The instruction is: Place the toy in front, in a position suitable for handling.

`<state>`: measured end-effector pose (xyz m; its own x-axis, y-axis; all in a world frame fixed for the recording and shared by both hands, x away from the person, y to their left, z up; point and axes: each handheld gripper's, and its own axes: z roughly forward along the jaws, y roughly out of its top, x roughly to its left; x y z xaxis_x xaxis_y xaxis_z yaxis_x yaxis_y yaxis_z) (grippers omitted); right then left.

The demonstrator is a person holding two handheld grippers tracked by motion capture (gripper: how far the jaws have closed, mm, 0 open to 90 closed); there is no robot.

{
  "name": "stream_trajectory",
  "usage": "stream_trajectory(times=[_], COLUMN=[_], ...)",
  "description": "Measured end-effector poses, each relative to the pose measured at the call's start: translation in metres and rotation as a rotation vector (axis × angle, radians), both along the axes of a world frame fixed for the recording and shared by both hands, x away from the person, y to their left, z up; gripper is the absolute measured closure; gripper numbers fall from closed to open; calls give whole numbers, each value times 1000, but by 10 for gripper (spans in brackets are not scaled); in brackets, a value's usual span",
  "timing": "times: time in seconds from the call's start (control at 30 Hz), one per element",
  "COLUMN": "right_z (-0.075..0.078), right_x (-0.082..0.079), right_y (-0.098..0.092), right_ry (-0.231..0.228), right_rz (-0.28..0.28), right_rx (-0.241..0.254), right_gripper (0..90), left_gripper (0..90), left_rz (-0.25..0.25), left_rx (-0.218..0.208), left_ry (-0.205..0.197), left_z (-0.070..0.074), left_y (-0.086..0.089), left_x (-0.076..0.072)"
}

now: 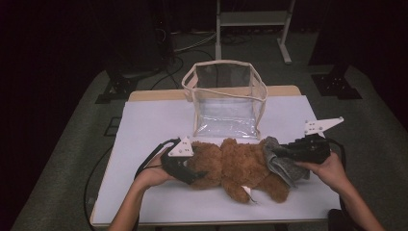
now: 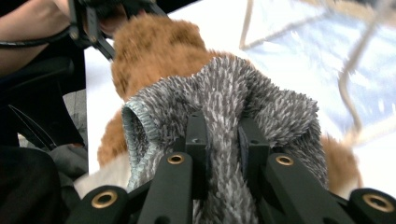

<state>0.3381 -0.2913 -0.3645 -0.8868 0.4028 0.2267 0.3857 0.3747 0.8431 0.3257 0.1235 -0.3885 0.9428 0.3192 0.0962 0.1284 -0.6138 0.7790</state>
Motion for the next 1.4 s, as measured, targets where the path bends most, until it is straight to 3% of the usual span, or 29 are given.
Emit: stream_trajectory(times=[0.13, 0.3, 0.37, 0.47, 0.7, 0.8, 1.1, 1.4], right_z=[12, 17, 17, 19, 18, 15, 12, 7], right_x=[8, 18, 20, 29, 40, 45, 47, 35], right_y=[24, 54, 60, 85, 120, 136, 112, 50], right_ry=[-26, -31, -34, -31, -14, -12, 5, 20], right_rz=[49, 100, 111, 152, 206, 229, 176, 63], right_rx=[-21, -49, -54, -104, -147, -187, -153, -103], right_gripper=[771, 771, 771, 771, 771, 771, 772, 772], left_gripper=[135, 136, 146, 167, 172, 172, 170, 166], left_rz=[-4, -19, -22, -43, -55, -65, -74, -77], left_rx=[6, 7, 13, 34, 30, 35, 39, 42], left_ry=[2, -1, -2, -22, -37, -44, -54, -47], left_z=[1, 1, 1, 2, -1, -1, -1, 0], left_y=[-2, -2, -3, -4, -4, -4, -1, 0], left_x=[0, -3, -4, -8, -15, -19, -20, -18])
